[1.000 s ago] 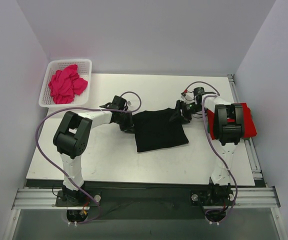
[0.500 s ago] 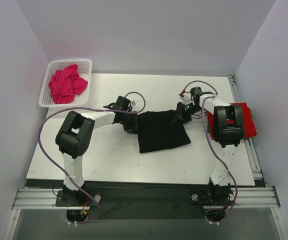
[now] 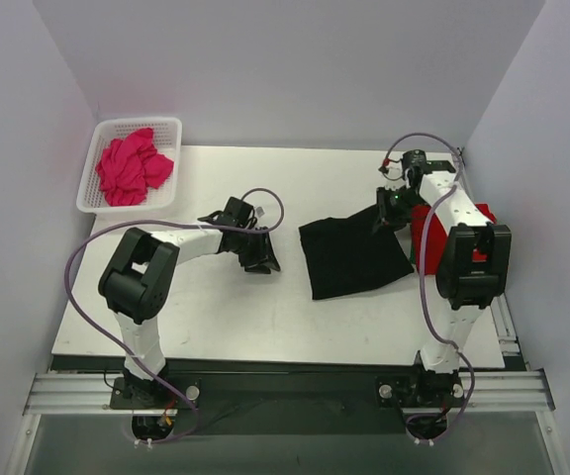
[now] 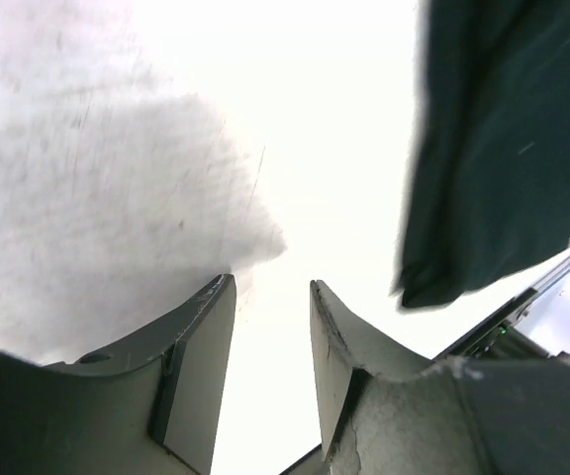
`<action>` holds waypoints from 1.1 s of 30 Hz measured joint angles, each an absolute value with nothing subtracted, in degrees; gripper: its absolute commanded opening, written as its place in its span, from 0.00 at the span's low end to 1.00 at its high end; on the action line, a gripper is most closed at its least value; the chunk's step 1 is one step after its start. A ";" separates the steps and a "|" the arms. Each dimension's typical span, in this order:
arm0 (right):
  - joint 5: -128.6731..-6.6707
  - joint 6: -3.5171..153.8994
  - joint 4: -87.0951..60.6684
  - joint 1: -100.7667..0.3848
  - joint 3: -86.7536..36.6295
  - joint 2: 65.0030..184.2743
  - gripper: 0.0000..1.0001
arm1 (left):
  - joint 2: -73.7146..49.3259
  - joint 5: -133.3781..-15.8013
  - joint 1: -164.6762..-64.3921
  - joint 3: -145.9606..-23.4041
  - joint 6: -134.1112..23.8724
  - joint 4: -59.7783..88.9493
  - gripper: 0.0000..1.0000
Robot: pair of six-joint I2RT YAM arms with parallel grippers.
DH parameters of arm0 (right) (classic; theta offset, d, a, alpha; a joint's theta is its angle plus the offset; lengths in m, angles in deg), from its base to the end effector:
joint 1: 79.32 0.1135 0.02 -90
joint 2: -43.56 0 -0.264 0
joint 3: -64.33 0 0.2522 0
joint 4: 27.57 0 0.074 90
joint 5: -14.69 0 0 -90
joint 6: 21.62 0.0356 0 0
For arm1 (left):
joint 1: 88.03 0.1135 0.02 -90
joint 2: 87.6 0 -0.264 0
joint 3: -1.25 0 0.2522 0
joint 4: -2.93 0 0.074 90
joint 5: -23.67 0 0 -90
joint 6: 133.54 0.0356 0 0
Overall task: Fold and stack the t-shirts
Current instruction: Put the neatly folded tshirt into the corner of the board with the right arm
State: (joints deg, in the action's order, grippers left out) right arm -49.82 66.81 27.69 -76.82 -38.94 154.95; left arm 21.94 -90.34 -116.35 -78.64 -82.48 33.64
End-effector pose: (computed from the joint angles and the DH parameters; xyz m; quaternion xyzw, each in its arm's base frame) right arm 0.4125 0.0333 0.2288 -0.0845 0.9468 0.2165 0.2228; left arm 0.3278 -0.1931 0.1450 -0.0345 0.9465 -0.3060 0.0970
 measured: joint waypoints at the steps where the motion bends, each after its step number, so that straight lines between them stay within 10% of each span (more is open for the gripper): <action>1: -50.65 66.46 28.32 -77.30 -38.94 153.73 0.00 | 21.37 -90.29 -116.31 -77.88 -82.30 33.64 0.47; 33: -60.55 62.64 39.84 -91.66 -55.58 141.49 0.00 | 8.06 -90.16 -116.00 -60.96 -81.93 31.23 0.46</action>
